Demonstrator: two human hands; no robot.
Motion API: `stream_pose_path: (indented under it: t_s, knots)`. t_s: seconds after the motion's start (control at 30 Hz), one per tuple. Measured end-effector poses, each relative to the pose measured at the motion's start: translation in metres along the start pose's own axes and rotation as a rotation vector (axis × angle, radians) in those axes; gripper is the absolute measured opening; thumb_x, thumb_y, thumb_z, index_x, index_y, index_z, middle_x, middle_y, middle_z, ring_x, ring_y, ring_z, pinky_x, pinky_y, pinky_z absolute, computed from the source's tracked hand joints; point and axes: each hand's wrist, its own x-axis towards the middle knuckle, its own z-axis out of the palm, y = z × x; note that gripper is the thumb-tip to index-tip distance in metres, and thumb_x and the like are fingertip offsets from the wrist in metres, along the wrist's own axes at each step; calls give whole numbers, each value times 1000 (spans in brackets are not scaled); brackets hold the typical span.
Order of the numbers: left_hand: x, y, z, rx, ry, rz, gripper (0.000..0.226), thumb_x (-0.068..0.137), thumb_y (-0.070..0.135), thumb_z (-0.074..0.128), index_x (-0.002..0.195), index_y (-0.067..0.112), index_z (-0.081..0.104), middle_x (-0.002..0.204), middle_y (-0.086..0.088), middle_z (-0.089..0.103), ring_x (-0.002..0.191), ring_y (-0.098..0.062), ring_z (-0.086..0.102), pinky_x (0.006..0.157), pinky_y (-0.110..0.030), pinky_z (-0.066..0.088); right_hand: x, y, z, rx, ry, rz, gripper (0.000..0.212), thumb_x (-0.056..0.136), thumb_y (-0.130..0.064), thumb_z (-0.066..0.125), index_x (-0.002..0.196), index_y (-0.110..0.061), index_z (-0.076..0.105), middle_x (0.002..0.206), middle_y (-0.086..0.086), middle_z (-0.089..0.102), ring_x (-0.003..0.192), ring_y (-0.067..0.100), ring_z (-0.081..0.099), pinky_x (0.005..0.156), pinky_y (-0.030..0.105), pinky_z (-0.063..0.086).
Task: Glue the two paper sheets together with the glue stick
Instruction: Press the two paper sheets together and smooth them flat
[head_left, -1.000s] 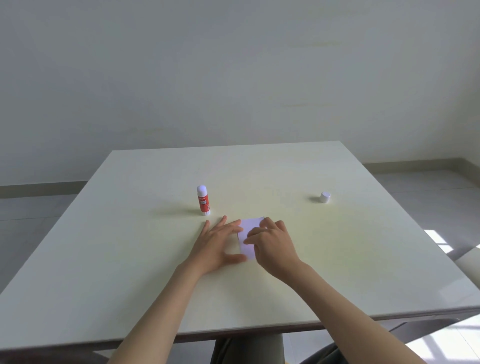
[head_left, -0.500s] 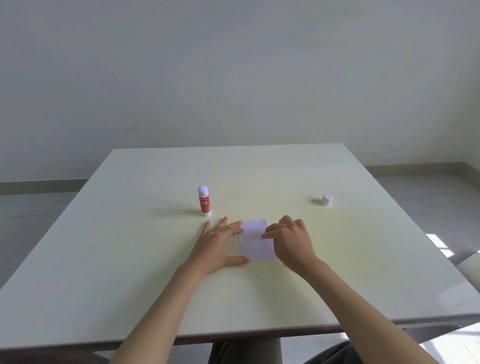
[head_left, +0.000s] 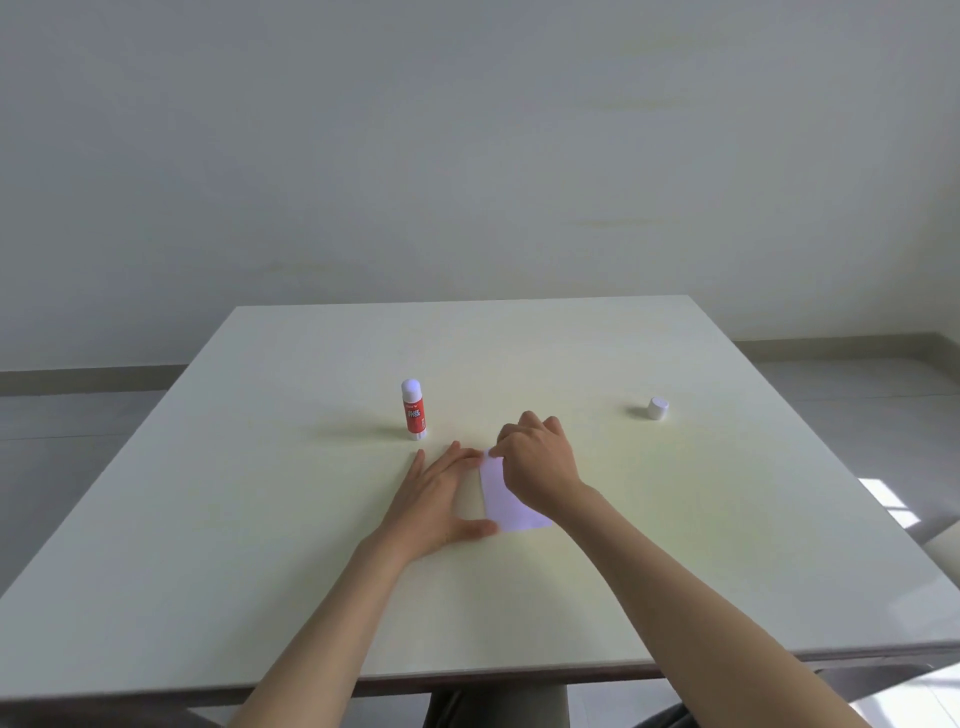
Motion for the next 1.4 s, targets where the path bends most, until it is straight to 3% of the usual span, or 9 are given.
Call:
stream_pose_path:
  t_s: [0.37, 0.5, 0.57, 0.7, 0.83, 0.9, 1.1, 1.4]
  knots:
    - [1, -3, 3, 5, 12, 10, 82, 69, 59, 67, 139, 32, 34, 146, 22, 33, 145, -4, 12, 118, -39, 2, -19, -12, -1, -86, -23, -70, 46, 79, 0, 33, 102, -15, 70, 98, -1, 68, 94, 24, 44, 77, 32, 29]
    - [2, -3, 4, 20, 30, 1, 86, 69, 58, 69, 141, 24, 35, 149, 18, 32, 145, -4, 12, 118, -38, 3, -48, -15, 3, -74, -10, -113, 46, 81, 0, 32, 99, -16, 71, 91, 0, 65, 93, 23, 42, 72, 28, 18]
    - [2, -2, 4, 15, 30, 6, 87, 68, 59, 69, 141, 23, 36, 149, 17, 33, 145, -4, 13, 118, -38, 3, -64, -16, 5, -65, 3, -122, 47, 80, 1, 34, 97, -19, 73, 87, -2, 66, 92, 24, 46, 71, 29, 21]
    - [1, -1, 4, -8, 42, 4, 90, 66, 61, 69, 140, 22, 38, 148, 18, 34, 145, -2, 13, 119, -37, 2, -86, -20, 2, -144, 53, -84, 43, 59, 4, 44, 69, -25, 75, 62, -8, 63, 71, 19, 54, 60, 27, 37]
    - [1, 0, 4, -4, 47, 5, 90, 65, 63, 69, 140, 23, 38, 148, 19, 34, 145, -2, 14, 119, -38, 2, -79, -15, 8, -52, 17, -101, 58, 73, 5, 28, 103, -20, 71, 94, -4, 66, 96, 24, 46, 74, 30, 27]
    - [1, -1, 4, 3, 48, 11, 92, 64, 66, 67, 140, 23, 38, 148, 19, 34, 144, -2, 14, 118, -37, 2, -77, -13, 6, -21, 20, -89, 59, 78, 4, 29, 111, -23, 69, 102, -6, 68, 100, 24, 46, 77, 30, 27]
    - [1, -6, 5, -25, 55, 12, 88, 66, 62, 69, 140, 27, 38, 148, 22, 33, 144, 1, 11, 117, -32, 0, -89, 7, -1, 265, 158, 117, 46, 82, 1, 44, 108, -24, 72, 106, -9, 69, 101, 21, 53, 75, 26, 24]
    - [0, -4, 0, -130, 39, -14, 82, 70, 56, 71, 139, 29, 36, 145, 25, 29, 140, 6, 16, 118, -30, -2, -92, 31, -1, 382, 205, 266, 48, 80, 5, 46, 111, -24, 69, 104, -6, 66, 100, 17, 55, 81, 24, 32]
